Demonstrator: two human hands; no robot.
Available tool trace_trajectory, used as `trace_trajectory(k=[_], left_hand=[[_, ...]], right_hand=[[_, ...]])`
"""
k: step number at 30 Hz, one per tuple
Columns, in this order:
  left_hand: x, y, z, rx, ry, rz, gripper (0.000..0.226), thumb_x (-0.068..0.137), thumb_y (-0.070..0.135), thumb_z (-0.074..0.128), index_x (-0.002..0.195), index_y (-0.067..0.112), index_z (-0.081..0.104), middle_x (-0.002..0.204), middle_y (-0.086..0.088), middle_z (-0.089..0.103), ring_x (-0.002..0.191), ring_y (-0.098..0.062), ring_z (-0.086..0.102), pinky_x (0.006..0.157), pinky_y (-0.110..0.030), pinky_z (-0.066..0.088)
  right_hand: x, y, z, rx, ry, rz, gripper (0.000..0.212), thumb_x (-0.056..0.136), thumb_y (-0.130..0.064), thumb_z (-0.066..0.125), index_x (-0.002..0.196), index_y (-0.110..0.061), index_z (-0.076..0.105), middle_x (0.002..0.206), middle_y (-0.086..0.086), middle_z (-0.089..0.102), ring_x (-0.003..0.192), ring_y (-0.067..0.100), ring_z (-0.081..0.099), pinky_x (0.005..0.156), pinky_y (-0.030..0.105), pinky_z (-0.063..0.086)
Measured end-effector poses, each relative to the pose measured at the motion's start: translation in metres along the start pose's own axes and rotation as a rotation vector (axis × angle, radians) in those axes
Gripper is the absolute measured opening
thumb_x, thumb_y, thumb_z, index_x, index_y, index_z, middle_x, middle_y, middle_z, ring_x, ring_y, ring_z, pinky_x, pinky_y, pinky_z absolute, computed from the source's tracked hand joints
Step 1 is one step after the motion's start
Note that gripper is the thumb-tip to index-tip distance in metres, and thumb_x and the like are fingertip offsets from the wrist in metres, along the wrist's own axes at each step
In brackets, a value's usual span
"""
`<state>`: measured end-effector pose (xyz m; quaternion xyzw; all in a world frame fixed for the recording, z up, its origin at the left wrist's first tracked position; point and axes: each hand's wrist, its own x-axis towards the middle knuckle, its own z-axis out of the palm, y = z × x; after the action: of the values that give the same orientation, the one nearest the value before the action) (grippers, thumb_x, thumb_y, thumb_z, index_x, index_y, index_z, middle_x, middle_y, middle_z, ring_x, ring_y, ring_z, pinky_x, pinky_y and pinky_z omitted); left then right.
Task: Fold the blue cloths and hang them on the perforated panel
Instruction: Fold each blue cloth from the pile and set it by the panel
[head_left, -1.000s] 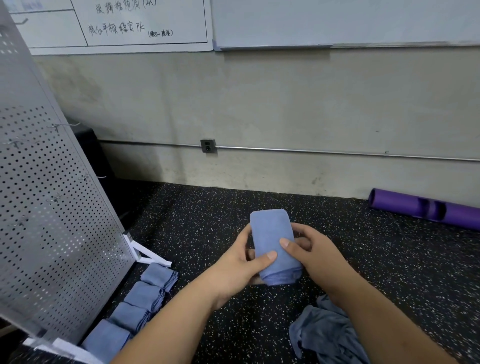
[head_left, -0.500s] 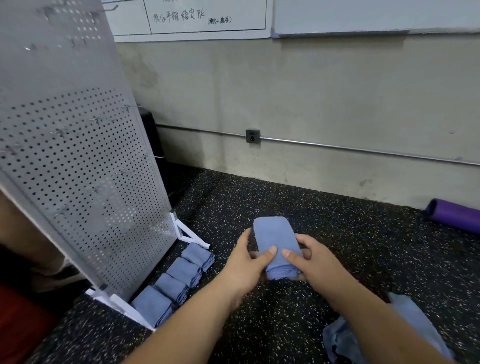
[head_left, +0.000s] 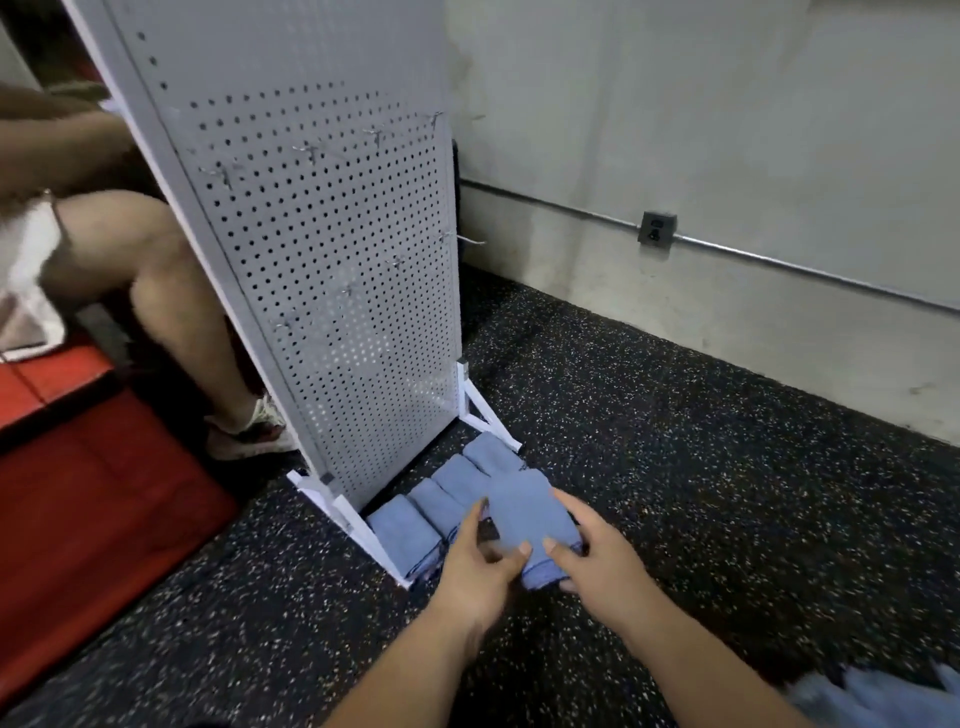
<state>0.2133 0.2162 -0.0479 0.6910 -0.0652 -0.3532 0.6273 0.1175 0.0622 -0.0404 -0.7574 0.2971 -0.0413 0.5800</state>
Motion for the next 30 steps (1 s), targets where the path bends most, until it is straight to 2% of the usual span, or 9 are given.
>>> trace_trajectory(k=[3,7,10,15,18,22,25,28,30], left_hand=[[0.014,-0.019,-0.026,-0.026,0.051,-0.033,0.073,0.098,0.020,0.078,0.153,0.042,0.034,0.105,-0.001,0.080,0.098,-0.014,0.077,0.096,-0.035,0.060],[0.046,-0.039,-0.049,-0.008,0.145,-0.080,0.080,0.095,0.026,0.080,0.159,0.037,0.034,0.119,-0.010,0.077,0.109,-0.021,0.076,0.104,-0.043,0.058],[0.071,-0.053,-0.060,0.032,0.191,-0.092,0.079,0.097,0.028,0.078,0.161,0.034,0.031,0.123,-0.005,0.076,0.110,-0.017,0.075,0.105,-0.040,0.058],[0.110,-0.078,-0.078,0.191,0.264,-0.176,0.089,0.095,0.052,0.074,0.167,0.036,0.023,0.128,0.001,0.072,0.116,-0.019,0.070,0.106,-0.037,0.054],[0.129,-0.084,-0.088,0.239,0.303,-0.203,0.086,0.099,0.050,0.070,0.168,0.030,0.023,0.140,-0.001,0.065,0.129,-0.021,0.064,0.112,-0.033,0.047],[0.153,-0.089,-0.098,0.338,0.328,-0.206,0.087,0.098,0.044,0.073,0.168,0.028,0.024,0.161,0.000,0.047,0.143,-0.023,0.052,0.119,-0.035,0.041],[0.167,-0.098,-0.104,0.427,0.338,-0.187,0.087,0.096,0.038,0.076,0.167,0.029,0.027,0.161,-0.002,0.041,0.142,-0.025,0.052,0.117,-0.038,0.043],[0.177,-0.110,-0.111,0.468,0.367,-0.193,0.088,0.094,0.035,0.077,0.166,0.031,0.027,0.159,-0.002,0.041,0.139,-0.027,0.053,0.113,-0.041,0.047],[0.181,-0.115,-0.113,0.452,0.362,-0.204,0.089,0.093,0.034,0.077,0.166,0.031,0.027,0.159,0.000,0.040,0.138,-0.025,0.054,0.113,-0.042,0.048]], right_hand=[[0.019,0.006,0.037,0.053,-0.044,0.043,0.050,0.094,-0.039,0.070,0.130,-0.070,0.057,0.137,-0.021,0.067,0.117,0.011,0.071,0.101,0.049,0.060],[0.044,0.013,0.079,0.241,-0.064,0.116,0.041,0.103,-0.021,0.071,0.136,-0.045,0.065,0.131,-0.014,0.070,0.109,0.009,0.075,0.086,0.032,0.065],[0.070,0.024,0.101,0.331,-0.037,0.193,0.041,0.101,-0.013,0.074,0.135,-0.037,0.070,0.128,-0.008,0.073,0.104,0.008,0.076,0.087,0.036,0.065],[0.121,0.043,0.128,0.386,-0.031,0.265,0.043,0.098,-0.002,0.073,0.129,-0.031,0.072,0.121,0.003,0.077,0.103,0.020,0.078,0.085,0.037,0.065],[0.152,0.055,0.138,0.377,-0.043,0.259,0.045,0.097,-0.001,0.073,0.127,-0.034,0.074,0.122,0.000,0.076,0.106,0.021,0.078,0.086,0.036,0.065],[0.196,0.079,0.148,0.299,-0.059,0.212,0.048,0.096,-0.002,0.076,0.121,-0.043,0.077,0.133,0.002,0.071,0.113,0.021,0.075,0.096,0.047,0.063],[0.220,0.090,0.158,0.250,-0.070,0.161,0.048,0.095,0.000,0.075,0.125,-0.038,0.076,0.131,0.001,0.072,0.112,0.020,0.074,0.097,0.046,0.063],[0.237,0.099,0.170,0.170,-0.112,0.078,0.050,0.095,0.000,0.074,0.127,-0.038,0.073,0.124,-0.001,0.073,0.098,0.010,0.069,0.097,0.037,0.060],[0.246,0.108,0.177,0.095,-0.140,0.051,0.052,0.096,-0.001,0.073,0.126,-0.044,0.070,0.126,-0.001,0.072,0.104,0.009,0.066,0.103,0.038,0.057]])
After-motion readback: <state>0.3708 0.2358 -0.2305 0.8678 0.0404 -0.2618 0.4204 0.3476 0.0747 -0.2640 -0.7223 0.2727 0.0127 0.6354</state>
